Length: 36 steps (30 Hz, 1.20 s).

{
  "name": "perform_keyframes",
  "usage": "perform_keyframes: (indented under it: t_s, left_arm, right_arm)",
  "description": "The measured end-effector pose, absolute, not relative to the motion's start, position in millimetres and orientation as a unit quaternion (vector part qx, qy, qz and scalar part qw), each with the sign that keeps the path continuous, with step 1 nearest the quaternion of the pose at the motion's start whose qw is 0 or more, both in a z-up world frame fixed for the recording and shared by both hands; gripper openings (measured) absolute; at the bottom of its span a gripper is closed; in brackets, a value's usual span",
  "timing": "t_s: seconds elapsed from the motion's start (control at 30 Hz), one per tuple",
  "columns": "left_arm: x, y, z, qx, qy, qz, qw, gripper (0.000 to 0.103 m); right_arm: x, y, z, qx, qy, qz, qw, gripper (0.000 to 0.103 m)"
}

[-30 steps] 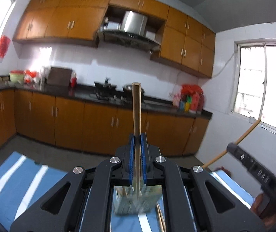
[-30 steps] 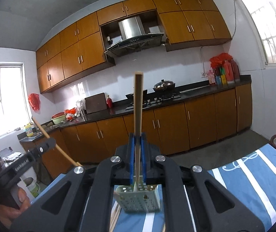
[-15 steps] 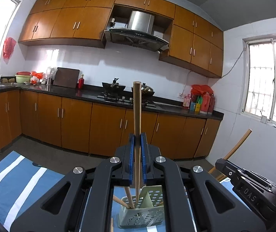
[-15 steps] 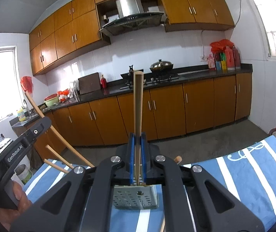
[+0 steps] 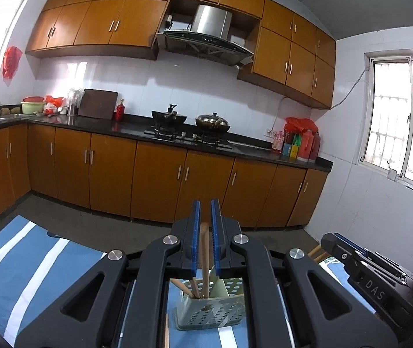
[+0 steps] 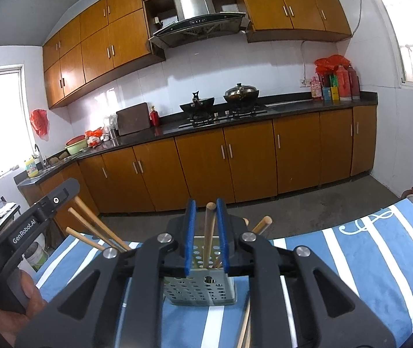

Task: Organize utensils
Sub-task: 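Lower the left tool's chopstick into the holder and open it while the right tool releases its own, then close the right tool on a chopstick while the left tool grasps another chopstick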

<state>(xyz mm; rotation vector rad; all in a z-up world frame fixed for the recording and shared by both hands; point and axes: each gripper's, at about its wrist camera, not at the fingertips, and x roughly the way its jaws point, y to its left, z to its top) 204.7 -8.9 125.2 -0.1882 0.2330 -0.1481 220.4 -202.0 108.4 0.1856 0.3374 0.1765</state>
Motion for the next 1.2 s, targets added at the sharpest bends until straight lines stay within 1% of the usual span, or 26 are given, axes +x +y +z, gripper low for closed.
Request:
perform_keyframes:
  t_s: [0.2, 0.33, 0.43, 0.53, 0.67, 0.8, 0.93, 1.17, 1.2]
  left_arm:
    - [188.2, 0.1, 133.9, -0.102, 0.109, -0.072, 0.986, 0.008]
    - [166.3, 10.2, 130.7, -0.108, 0.114, -0.073, 0.985, 0.008]
    - [153.0, 18.3, 115.6, -0.098, 0.136, -0.068, 0.984, 0.008]
    - [147.3, 25.2, 90.9, -0.086, 0.172, -0.059, 0.98, 0.008]
    - [147.2, 38.7, 36.6, -0.078, 0.245, -0.041, 0.966, 0.008]
    - [150.1, 50.5, -9.4, -0.088, 0.315, -0.027, 0.945, 0.008]
    - [147.7, 57.9, -35.1, -0.094, 0.35, -0.021, 0.932, 0.008]
    - [143.2, 57.3, -54.7, -0.098, 0.371, -0.029, 0.923, 0.008]
    - [143.0, 56.5, -55.4, -0.098, 0.372, -0.031, 0.923, 0.008]
  right_arm:
    - [193.4, -213.2, 117.1, 0.093, 0.149, 0.082, 0.981, 0.017]
    - [167.0, -230.3, 108.2, 0.095, 0.151, 0.07, 0.982, 0.018]
    - [154.7, -243.5, 84.6, 0.096, 0.18, 0.054, 0.977, 0.019]
    - [153.6, -252.7, 45.6, 0.099, 0.235, 0.04, 0.966, 0.019]
    - [160.3, -256.1, -19.1, 0.111, 0.328, 0.031, 0.938, 0.019]
    - [165.0, -247.4, -65.3, 0.12, 0.394, 0.045, 0.91, 0.019]
    - [166.1, -230.9, -84.5, 0.113, 0.417, 0.057, 0.9, 0.019]
    - [172.4, -210.5, -96.4, 0.074, 0.435, 0.056, 0.896, 0.018]
    - [174.1, -210.6, -97.6, 0.069, 0.437, 0.054, 0.895, 0.017]
